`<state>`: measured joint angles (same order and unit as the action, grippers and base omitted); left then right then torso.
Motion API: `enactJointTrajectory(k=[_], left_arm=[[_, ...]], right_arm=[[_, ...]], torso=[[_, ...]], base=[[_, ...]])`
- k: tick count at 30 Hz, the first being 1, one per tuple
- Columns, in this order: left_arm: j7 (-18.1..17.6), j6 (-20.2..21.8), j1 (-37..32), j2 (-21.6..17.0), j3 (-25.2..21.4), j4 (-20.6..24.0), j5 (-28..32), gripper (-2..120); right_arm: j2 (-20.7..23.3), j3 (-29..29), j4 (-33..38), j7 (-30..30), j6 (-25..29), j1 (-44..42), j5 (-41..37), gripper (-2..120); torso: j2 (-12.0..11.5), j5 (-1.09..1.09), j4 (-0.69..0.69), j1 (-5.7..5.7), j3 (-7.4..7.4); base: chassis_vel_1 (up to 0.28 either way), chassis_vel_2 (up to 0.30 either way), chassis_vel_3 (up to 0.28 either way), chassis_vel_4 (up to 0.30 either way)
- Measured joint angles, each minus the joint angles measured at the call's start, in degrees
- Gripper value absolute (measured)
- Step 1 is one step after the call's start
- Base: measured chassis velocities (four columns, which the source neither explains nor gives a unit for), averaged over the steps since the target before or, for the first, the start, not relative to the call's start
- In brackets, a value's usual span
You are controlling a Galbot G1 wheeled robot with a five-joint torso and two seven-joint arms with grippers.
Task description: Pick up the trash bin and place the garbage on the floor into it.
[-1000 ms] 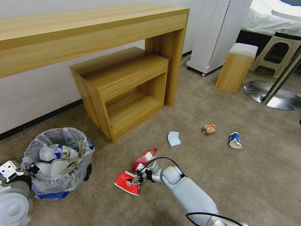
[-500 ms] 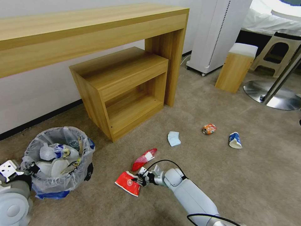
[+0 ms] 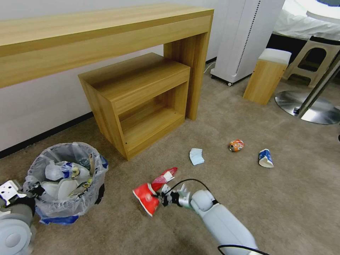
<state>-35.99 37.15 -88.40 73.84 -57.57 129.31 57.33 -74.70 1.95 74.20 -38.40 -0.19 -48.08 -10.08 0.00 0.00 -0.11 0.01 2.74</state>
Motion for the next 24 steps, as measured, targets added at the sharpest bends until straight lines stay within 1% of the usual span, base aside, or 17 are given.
enactJointTrajectory(k=[1,2,3,4,5,8,9,11,12,14,18,20,22,23,24], left_arm=[[0.0,0.0,0.0,0.0,0.0,0.0,0.0,0],[0.01,0.0,-0.16,-0.19,1.34,0.49,-0.1,0],[0.01,0.01,-0.25,-0.31,2.11,0.77,-0.25,0],[-0.03,0.0,-0.37,-0.49,3.27,1.08,-0.55,0],[-0.03,0.0,-0.37,-0.49,3.27,1.08,-0.55,0],[-0.07,0.06,-0.74,-1.17,6.07,1.4,-2.0,0],[-0.07,0.06,-0.74,-1.17,6.07,1.4,-2.0,0],[0.03,0.07,-1.06,-2.15,8.47,1.41,-4.02,0],[0.03,0.07,-1.06,-2.15,8.47,1.41,-4.02,0],[0.04,0.07,-1.09,-2.65,9.87,1.34,-4.7,0],[0.07,0.07,-1.24,-2.8,10.96,1.35,-4.77,0],[0.12,0.07,-1.67,-2.77,12.8,1.98,-4.72,0],[0.11,0.08,-2.0,-2.56,14.09,3.02,-4.45,0],[0.11,0.08,-2.0,-2.56,14.09,3.02,-4.45,0],[0.05,0.12,-2.18,-2.43,14.81,3.82,-4.23,0]], right_arm=[[0.0,0.0,0.0,0.0,0.0,0.0,0.0,0],[1.81,-0.74,3.83,-0.1,0.56,-0.24,-3.0,0],[3.14,-1.37,6.01,-0.2,0.82,-0.41,-4.7,0],[5.57,-2.15,9.19,-0.47,1.4,-0.71,-7.69,0],[5.57,-2.15,9.19,-0.47,1.4,-0.71,-7.69,0],[11.85,-4.21,16.47,-0.81,2.59,-1.73,-14.18,0],[11.85,-4.21,16.47,-0.81,2.59,-1.73,-14.18,0],[15.82,-5.87,22.96,-0.83,3.28,-3.04,-17.98,0],[15.82,-5.87,22.96,-0.83,3.28,-3.04,-17.98,0],[17.36,-7.19,27.37,-1.45,4.2,-3.6,-19.95,0],[17.47,-7.97,29.98,-2.52,4.77,-3.63,-21.78,0],[16.3,-7.4,31.96,-3.66,5.52,-2.65,-24.78,0],[14.71,-5.68,31.61,-4.22,5.94,-1.77,-26.33,0],[14.71,-5.68,31.61,-4.22,5.94,-1.77,-26.33,0],[13.48,-4.34,30.53,-4.73,6.44,-1.36,-26.75,0]], torso=[[0.0,0.0,0.0,0.0,0.0],[0.0,0.01,0.0,0.0,0.0],[0.0,0.01,0.0,0.0,-0.01],[0.0,0.01,0.0,0.0,-0.01],[0.0,0.01,0.0,0.0,-0.01],[0.0,0.0,-0.01,0.0,0.0],[0.0,0.0,-0.01,0.0,0.0],[0.0,0.02,-0.02,0.0,-0.01],[0.0,0.02,-0.02,0.0,-0.01],[0.0,0.01,-0.01,0.0,-0.01],[0.0,0.01,-0.01,0.0,-0.01],[0.0,0.0,-0.01,0.0,-0.01],[0.0,0.0,0.0,0.0,-0.01],[0.0,0.0,0.0,0.0,-0.01],[0.0,0.0,0.0,0.0,-0.01]], base=[[0.0,0.0,0.0,0.0],[0.0,0.0,0.0,0.0],[0.0,0.0,0.0,0.0],[0.0,0.0,0.0,0.0],[0.0,0.0,0.0,0.0],[0.0,0.0,0.0,0.0],[0.0,0.0,0.0,0.0],[0.0,0.0,0.0,0.0],[0.0,0.0,0.0,0.0],[0.0,0.0,0.0,0.0],[0.0,0.0,0.0,0.0],[0.0,0.0,0.0,0.0],[0.0,0.0,0.0,0.0],[0.0,0.0,0.0,0.0],[0.0,0.0,0.0,0.0]])
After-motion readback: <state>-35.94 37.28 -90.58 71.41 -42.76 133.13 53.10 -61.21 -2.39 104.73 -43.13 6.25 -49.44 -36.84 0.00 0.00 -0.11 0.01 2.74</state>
